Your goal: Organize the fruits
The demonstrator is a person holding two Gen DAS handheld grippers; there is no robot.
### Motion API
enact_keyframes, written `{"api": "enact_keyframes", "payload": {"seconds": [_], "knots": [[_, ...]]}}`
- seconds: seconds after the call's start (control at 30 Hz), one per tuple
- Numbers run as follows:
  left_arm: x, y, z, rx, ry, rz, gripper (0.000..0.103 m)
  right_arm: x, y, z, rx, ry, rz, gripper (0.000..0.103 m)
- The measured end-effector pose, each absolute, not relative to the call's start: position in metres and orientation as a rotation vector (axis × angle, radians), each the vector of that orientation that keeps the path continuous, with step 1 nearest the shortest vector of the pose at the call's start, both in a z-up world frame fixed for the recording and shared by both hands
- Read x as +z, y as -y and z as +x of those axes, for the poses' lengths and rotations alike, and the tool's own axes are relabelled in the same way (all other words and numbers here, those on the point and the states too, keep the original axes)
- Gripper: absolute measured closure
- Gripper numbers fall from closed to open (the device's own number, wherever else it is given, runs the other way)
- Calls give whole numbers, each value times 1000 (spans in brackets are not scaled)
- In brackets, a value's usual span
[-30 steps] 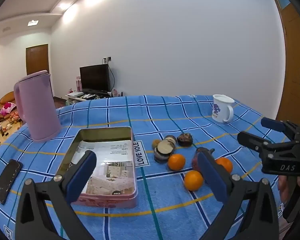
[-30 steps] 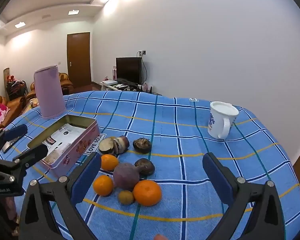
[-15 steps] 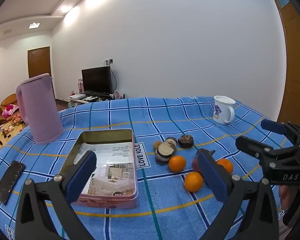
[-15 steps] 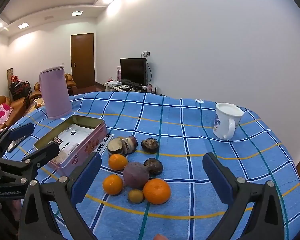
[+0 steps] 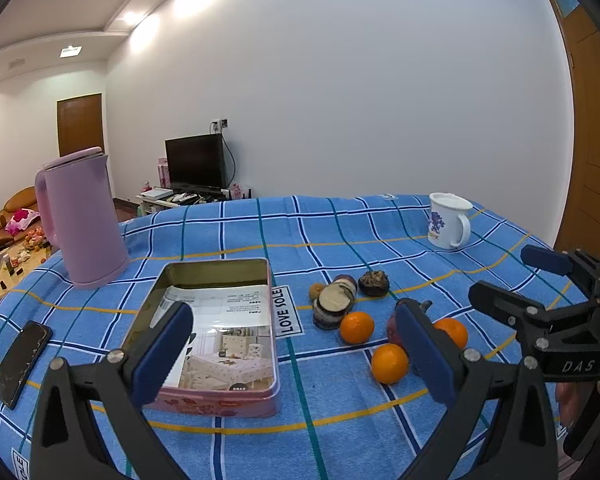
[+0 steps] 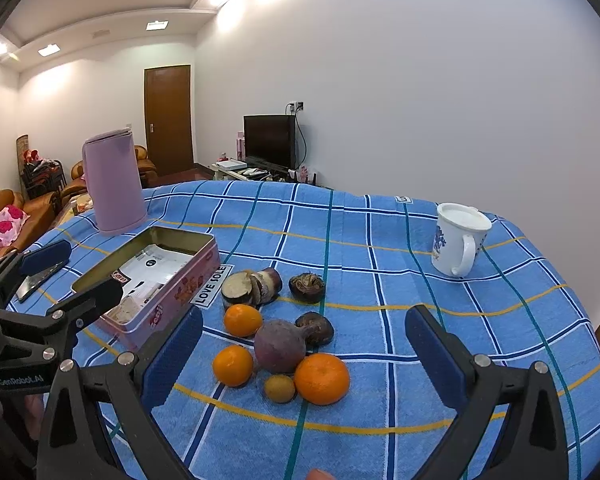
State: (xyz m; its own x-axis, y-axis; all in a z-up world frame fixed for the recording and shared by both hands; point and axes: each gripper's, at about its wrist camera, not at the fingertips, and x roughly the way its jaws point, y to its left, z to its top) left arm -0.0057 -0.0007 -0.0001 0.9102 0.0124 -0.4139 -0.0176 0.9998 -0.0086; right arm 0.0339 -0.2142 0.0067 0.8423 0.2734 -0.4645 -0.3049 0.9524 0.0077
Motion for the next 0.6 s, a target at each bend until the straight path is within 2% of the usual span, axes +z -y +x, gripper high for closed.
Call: {"api": "enact_keyframes", "payload": {"seconds": [0.6], "knots": [[0,-2,-8,29,-423,-13,0,6,215,32,306,-480,-63,1]]}}
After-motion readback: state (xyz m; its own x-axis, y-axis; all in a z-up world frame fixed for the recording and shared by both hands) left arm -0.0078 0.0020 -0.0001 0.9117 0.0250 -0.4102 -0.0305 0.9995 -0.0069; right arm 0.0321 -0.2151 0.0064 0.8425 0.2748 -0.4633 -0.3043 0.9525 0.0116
